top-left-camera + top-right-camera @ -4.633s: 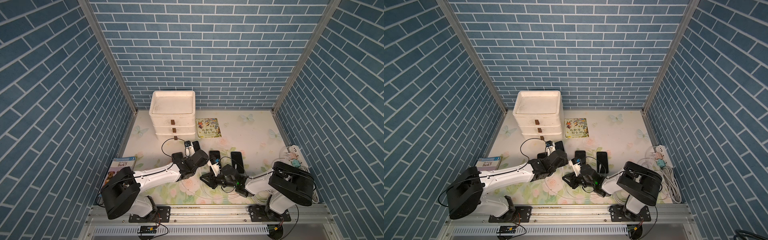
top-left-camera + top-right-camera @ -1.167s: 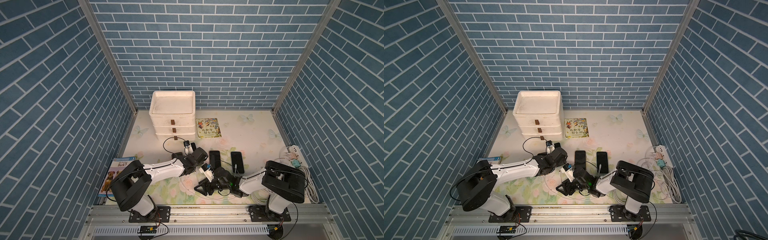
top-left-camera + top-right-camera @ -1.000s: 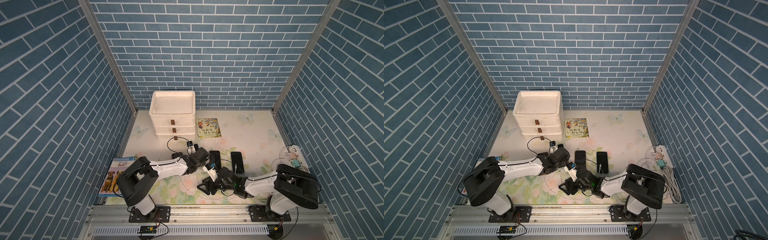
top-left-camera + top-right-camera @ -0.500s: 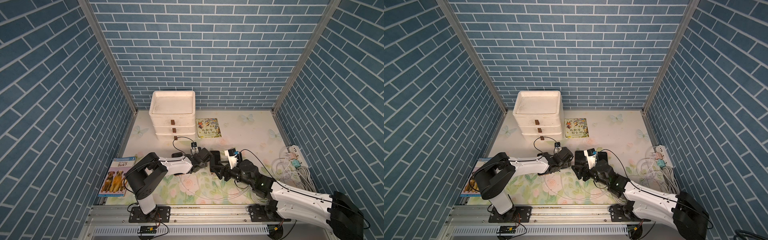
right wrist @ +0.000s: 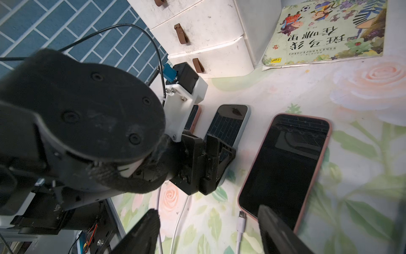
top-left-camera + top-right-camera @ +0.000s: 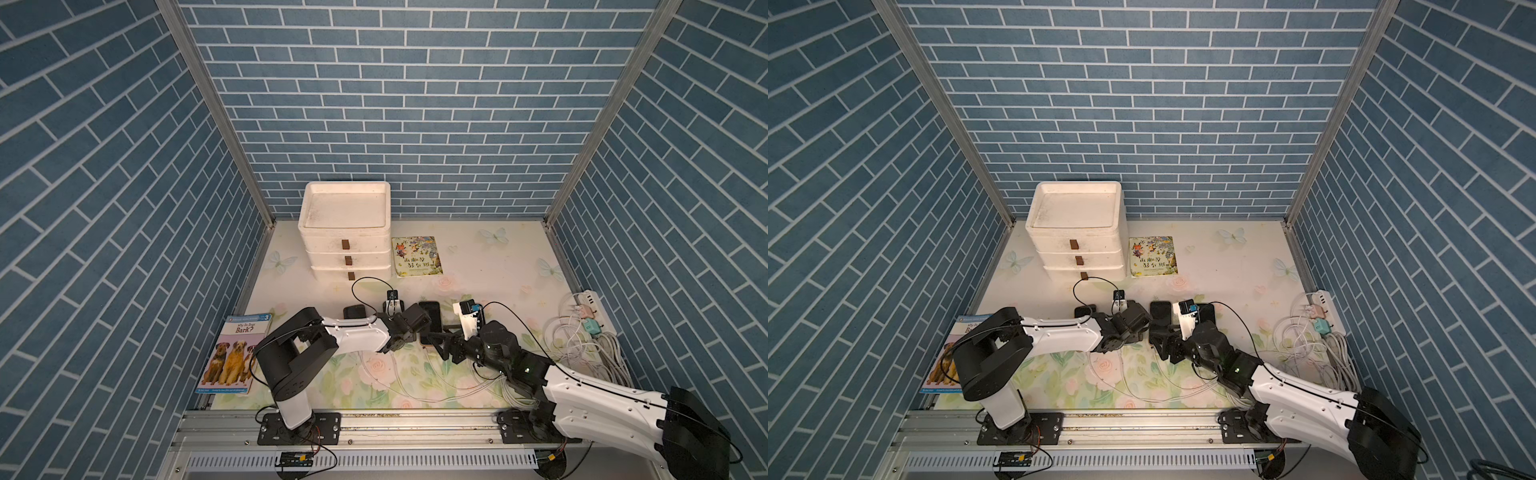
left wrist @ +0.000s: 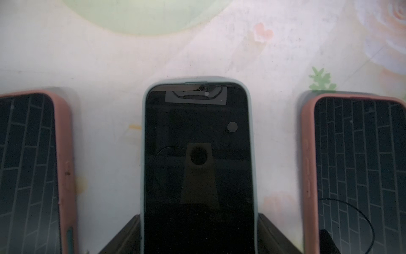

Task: Unplug the charging cable from the phone
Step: Place the phone at the center of the board, then pick up the phone at the center of the board.

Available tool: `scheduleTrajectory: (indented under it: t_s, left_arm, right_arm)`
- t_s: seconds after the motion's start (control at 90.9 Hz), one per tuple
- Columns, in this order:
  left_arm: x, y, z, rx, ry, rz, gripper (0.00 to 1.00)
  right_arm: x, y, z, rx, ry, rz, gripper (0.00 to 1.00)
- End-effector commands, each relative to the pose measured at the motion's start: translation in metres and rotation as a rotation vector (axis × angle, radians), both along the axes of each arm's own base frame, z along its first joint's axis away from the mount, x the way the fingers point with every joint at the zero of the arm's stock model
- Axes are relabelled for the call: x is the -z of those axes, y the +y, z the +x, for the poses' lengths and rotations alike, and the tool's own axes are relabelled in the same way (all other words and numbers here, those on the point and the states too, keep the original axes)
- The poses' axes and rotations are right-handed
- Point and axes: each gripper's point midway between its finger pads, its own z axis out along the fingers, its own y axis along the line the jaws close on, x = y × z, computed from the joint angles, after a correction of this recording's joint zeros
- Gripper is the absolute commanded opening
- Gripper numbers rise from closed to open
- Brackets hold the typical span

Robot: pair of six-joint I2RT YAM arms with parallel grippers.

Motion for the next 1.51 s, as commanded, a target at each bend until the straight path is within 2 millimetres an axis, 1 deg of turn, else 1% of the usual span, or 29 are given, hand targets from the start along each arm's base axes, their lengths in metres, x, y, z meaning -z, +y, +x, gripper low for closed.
scheduleTrajectory:
  t_s: [0.0, 0.022, 0.066, 0.077, 0.099, 0.154, 0.176, 0.242, 0.297, 0.363, 0.396, 0.451, 0.539, 0.583, 0.649, 0.737, 0.792, 0.924, 0.979, 1.045, 1.133, 1.221, 1.32, 1.496]
  left_arm:
    - [0.009, 0.003, -0.008, -0.007, 0.04, 0.013, 0.62]
    - [0.005, 0.001, -0.005, -0.009, 0.027, 0.007, 0.67]
    - [-0.004, -0.003, 0.001, -0.014, 0.001, -0.001, 0.91]
    - [-0.006, -0.003, 0.002, -0.015, -0.006, -0.001, 0.95]
    - [-0.01, -0.003, 0.005, -0.018, -0.018, 0.002, 0.99]
    - [-0.023, -0.001, 0.01, -0.034, -0.053, 0.013, 1.0]
    - [-0.029, 0.0, 0.012, -0.041, -0.067, 0.018, 1.0]
    - [-0.044, 0.009, 0.015, -0.058, -0.105, 0.041, 1.0]
    - [-0.063, 0.02, 0.016, -0.086, -0.16, 0.046, 1.0]
    - [-0.083, 0.038, 0.015, -0.124, -0.227, 0.057, 1.0]
    - [-0.096, 0.05, 0.014, -0.147, -0.269, 0.061, 1.0]
    - [-0.111, 0.07, 0.01, -0.186, -0.328, 0.074, 1.0]
    - [-0.123, 0.096, 0.003, -0.224, -0.39, 0.098, 1.0]
    - [-0.122, 0.108, -0.001, -0.236, -0.398, 0.114, 1.0]
    - [-0.11, 0.124, -0.004, -0.259, -0.352, 0.11, 1.0]
    - [-0.087, 0.141, -0.007, -0.306, -0.244, 0.083, 1.0]
    - [-0.074, 0.145, -0.008, -0.309, -0.179, 0.066, 1.0]
    - [-0.052, 0.135, -0.006, -0.245, -0.069, 0.06, 0.99]
    - [-0.041, 0.131, -0.005, -0.22, -0.027, 0.088, 0.99]
    - [-0.031, 0.128, -0.003, -0.196, 0.013, 0.116, 0.99]
    - [-0.02, 0.123, -0.001, -0.175, 0.054, 0.127, 0.99]
    - [-0.016, 0.12, 0.0, -0.158, 0.079, 0.125, 1.0]
    - [-0.011, 0.121, 0.0, -0.153, 0.107, 0.135, 1.0]
    - [0.005, 0.125, -0.006, -0.15, 0.166, 0.141, 0.97]
  right_arm:
    - [0.001, -0.003, 0.003, 0.009, -0.012, -0.024, 0.75]
    - [0.001, -0.003, 0.003, 0.011, -0.012, -0.028, 0.75]
    - [0.002, -0.004, 0.004, 0.014, -0.007, -0.041, 0.75]
    - [0.002, -0.004, 0.004, 0.017, -0.007, -0.045, 0.75]
    - [0.003, -0.005, 0.005, 0.021, -0.004, -0.052, 0.75]
    - [0.007, -0.008, 0.008, 0.045, 0.002, -0.091, 0.75]
    - [0.008, -0.011, 0.011, 0.063, 0.003, -0.109, 0.8]
    - [0.013, -0.02, 0.018, 0.122, 0.006, -0.162, 0.89]
    - [0.017, -0.03, 0.024, 0.174, 0.001, -0.208, 0.98]
    - [0.017, -0.041, 0.031, 0.237, -0.012, -0.248, 1.0]
    - [0.016, -0.047, 0.035, 0.276, -0.017, -0.265, 0.99]
    - [0.014, -0.058, 0.041, 0.344, -0.02, -0.282, 0.99]
    - [0.009, -0.073, 0.049, 0.442, -0.052, -0.293, 0.99]
    - [0.005, -0.081, 0.052, 0.49, -0.067, -0.275, 0.99]
    - [-0.001, -0.088, 0.053, 0.533, -0.09, -0.22, 1.0]
    - [0.001, -0.092, 0.051, 0.533, -0.088, -0.155, 0.99]
    - [0.006, -0.092, 0.05, 0.529, -0.052, -0.142, 1.0]
    - [0.024, -0.085, 0.051, 0.489, 0.023, -0.213, 0.99]
    - [0.032, -0.08, 0.05, 0.467, 0.046, -0.255, 1.0]
    - [0.037, -0.077, 0.051, 0.454, 0.062, -0.277, 1.0]
    - [0.039, -0.075, 0.051, 0.447, 0.064, -0.274, 0.99]
    - [0.037, -0.077, 0.051, 0.456, 0.055, -0.259, 0.99]
    - [0.038, -0.085, 0.05, 0.485, 0.039, -0.244, 0.99]
    - [0.03, -0.09, 0.046, 0.49, 0.007, -0.161, 0.99]
